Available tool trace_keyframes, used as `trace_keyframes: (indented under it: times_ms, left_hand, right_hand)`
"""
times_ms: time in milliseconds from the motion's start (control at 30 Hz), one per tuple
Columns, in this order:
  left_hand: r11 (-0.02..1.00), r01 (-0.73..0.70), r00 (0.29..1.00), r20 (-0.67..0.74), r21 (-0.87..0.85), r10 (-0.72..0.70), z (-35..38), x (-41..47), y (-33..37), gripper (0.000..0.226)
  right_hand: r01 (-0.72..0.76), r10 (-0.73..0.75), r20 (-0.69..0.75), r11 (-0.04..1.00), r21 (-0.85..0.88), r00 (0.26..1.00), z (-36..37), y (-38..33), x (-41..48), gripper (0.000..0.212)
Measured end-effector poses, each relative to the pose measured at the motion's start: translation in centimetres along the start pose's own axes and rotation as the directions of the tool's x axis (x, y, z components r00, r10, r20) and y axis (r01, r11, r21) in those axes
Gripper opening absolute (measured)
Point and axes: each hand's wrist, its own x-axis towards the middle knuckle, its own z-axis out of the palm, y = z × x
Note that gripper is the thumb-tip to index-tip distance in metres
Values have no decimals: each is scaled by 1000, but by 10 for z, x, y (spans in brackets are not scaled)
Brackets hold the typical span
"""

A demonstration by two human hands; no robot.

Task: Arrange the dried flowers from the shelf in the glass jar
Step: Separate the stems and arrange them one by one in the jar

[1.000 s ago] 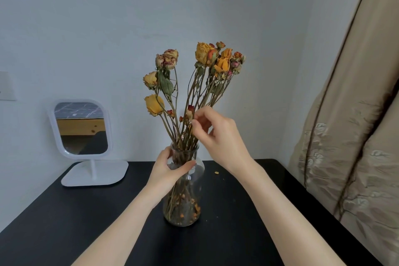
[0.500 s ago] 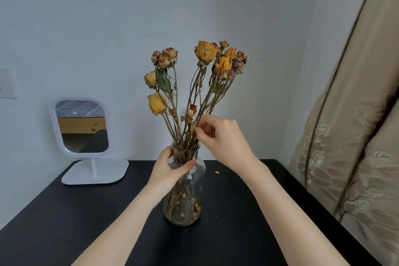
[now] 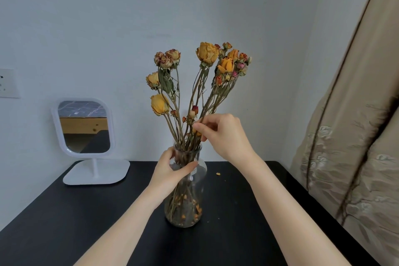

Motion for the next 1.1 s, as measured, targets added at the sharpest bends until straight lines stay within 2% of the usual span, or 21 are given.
trace_keyframes:
  times_ms: [67,167,233,467,600,833,1100]
  left_hand:
    - [1000,4,1000,-4,8,-4,0,0,1,54]
    - [1000,10,1000,-3,2,-10,0,0,1,57]
    - [1000,11,1000,-4,2,-11,0,-1,1,62]
    - [1000,11,1000,-2,-14,-11,0,-2,2,63]
    - [1000,15,1000,-8,7,-15,0,-1,3,57]
    - [999,22,1000,-15,23,-22,0,0,2,62]
    - [1000,9,1000,-11,4,-9,0,0,0,56]
  right_hand:
    - [-5,6,-27,998,64,1000,-2,-3,2,12]
    - [-2,24,-119,983,182,993,-5,-7,4,16]
    - [-6,29,-115,981,194,993,-5,-10,6,17]
    - [-62,67,-77,995,74,995,0,-8,9,20]
    - [-83,85,-91,996,23,992,2,-8,10,20]
    - [-44,61,-195,995,90,979,1,-11,13,18]
    - [-143,139,-92,989,-37,986,10,-7,17,18]
